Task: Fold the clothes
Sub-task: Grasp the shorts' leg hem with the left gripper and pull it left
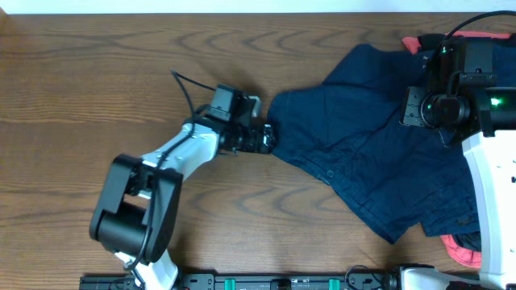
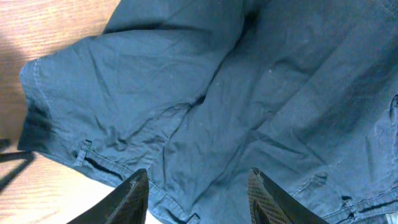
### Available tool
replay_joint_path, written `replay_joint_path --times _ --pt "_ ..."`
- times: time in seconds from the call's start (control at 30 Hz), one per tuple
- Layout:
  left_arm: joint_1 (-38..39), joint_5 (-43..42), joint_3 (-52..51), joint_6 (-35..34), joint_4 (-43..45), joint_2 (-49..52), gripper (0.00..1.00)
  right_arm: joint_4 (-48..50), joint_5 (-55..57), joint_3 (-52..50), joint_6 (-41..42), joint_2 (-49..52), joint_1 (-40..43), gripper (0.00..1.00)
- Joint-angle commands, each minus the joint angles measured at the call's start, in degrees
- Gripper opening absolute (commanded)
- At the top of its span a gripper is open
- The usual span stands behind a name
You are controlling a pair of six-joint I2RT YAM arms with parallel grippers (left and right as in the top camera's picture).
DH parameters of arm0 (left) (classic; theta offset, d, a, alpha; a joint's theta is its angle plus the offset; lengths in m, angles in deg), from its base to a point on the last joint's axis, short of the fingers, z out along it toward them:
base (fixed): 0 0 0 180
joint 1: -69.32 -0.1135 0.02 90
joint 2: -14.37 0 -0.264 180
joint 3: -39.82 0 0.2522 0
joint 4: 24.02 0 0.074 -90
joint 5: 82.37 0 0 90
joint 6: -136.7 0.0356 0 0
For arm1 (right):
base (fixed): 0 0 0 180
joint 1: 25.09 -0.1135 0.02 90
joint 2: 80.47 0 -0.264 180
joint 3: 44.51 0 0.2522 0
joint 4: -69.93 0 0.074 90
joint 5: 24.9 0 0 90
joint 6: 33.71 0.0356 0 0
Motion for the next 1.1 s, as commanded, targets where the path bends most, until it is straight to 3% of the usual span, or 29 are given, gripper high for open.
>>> replay_joint_path --times 0.0,0.13,0.3,0.6,0.83,0.97,1.07 --pt "2.38 -0.24 0.94 -0.66 1.05 1.64 0.99 -0.07 0.42 0.59 0.72 -1.11 0.33 0.50" --pt "4.11 1.09 0.94 -0.66 2.82 2.32 0.91 -0.31 0.42 0.59 0.72 -1.11 0.33 0.49" --pt "5.11 6.05 0.94 -0.66 3.41 3.04 0.74 -0.87 0.44 0.59 0.50 -1.11 0.33 0.49" --pt "4.96 7.21 0.94 -0.68 5.75 2.99 0.06 -1.31 0.63 0.59 0.50 -1.11 0.33 0.49" --pt "0.17 12.07 0.96 -0.66 -1.33 -2.08 0.06 -2.16 2.69 0.59 0.48 -1.11 0.33 0.49" --pt "-7.76 16.83 0.96 -0.37 -6.21 -9.68 0.06 -2.40 3.69 0.59 0.48 -1.11 0.33 0.49" --pt "-14.93 18.43 0.96 0.50 -4.87 -14.58 0.06 -2.36 3.63 0.59 0.50 -1.11 0.33 0.49"
